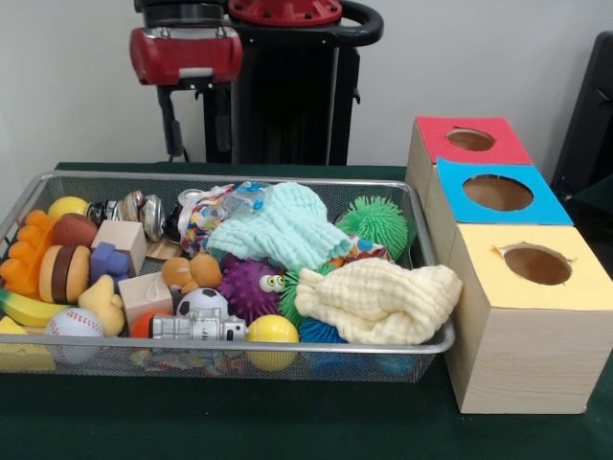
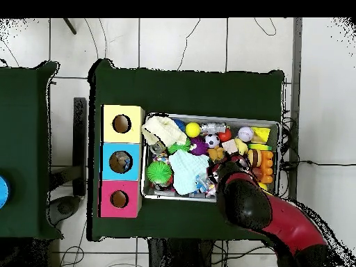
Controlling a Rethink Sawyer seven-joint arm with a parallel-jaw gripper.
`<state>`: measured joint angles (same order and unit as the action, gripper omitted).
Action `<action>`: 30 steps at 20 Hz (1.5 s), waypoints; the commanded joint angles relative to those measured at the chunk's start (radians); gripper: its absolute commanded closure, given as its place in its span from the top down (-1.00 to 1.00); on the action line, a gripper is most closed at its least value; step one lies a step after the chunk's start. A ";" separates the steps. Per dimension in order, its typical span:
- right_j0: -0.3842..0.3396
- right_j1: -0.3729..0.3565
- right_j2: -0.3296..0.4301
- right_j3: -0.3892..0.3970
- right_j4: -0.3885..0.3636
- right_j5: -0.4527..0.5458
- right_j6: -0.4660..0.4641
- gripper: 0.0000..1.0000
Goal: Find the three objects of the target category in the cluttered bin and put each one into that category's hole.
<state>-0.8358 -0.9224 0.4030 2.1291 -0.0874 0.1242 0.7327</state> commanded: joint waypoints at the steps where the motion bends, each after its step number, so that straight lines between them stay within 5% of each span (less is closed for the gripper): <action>1: 0.156 0.061 -0.190 -0.113 -0.205 0.127 0.057 1.00; 11: 0.130 -0.077 0.030 -0.047 -0.523 0.410 -0.322 1.00; 17: 0.090 -0.218 0.190 0.009 -0.596 0.597 -0.573 1.00; 22: 0.035 -0.255 0.284 0.081 -0.627 0.629 -0.646 1.00; 30: -0.028 -0.199 0.386 0.146 -0.620 0.586 -0.657 1.00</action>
<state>-0.8232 -1.1386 0.6483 2.1828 -0.6469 0.6580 0.3272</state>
